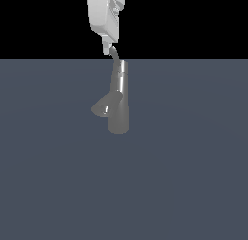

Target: Turn on the faucet by rotating a designated handle.

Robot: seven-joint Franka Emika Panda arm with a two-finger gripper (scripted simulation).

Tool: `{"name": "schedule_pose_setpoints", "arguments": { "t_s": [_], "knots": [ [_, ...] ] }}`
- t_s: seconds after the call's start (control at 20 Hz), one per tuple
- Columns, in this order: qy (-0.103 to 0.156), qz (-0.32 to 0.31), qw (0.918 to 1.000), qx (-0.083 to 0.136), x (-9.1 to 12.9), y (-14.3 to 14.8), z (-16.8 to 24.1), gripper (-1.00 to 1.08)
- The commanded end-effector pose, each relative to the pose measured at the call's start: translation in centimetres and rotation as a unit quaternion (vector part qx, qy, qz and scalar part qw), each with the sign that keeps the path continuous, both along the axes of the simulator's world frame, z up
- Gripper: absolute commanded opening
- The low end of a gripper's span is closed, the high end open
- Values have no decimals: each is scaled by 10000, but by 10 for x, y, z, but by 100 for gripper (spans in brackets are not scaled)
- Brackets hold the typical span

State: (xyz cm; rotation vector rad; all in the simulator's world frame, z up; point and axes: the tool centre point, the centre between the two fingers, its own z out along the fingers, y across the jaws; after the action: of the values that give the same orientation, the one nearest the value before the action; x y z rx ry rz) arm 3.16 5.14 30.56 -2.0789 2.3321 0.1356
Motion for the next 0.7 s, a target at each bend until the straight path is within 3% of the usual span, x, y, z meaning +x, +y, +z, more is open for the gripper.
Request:
{"name": "schedule_pose_setpoints", "arguments": {
  "t_s": [0.0, 0.25, 0.3, 0.35, 0.65],
  "knots": [
    [37, -118, 9999, -28, -4, -32, -3, -100],
    [53, -126, 9999, -32, -11, -67, -4, -100],
    [53, -126, 9999, -32, -11, -67, -4, -100],
    [8, 61, 10000, 9, -8, -37, 0, -100],
    [21, 10, 10000, -3, 5, -65, -9, -100]
  ]
}}
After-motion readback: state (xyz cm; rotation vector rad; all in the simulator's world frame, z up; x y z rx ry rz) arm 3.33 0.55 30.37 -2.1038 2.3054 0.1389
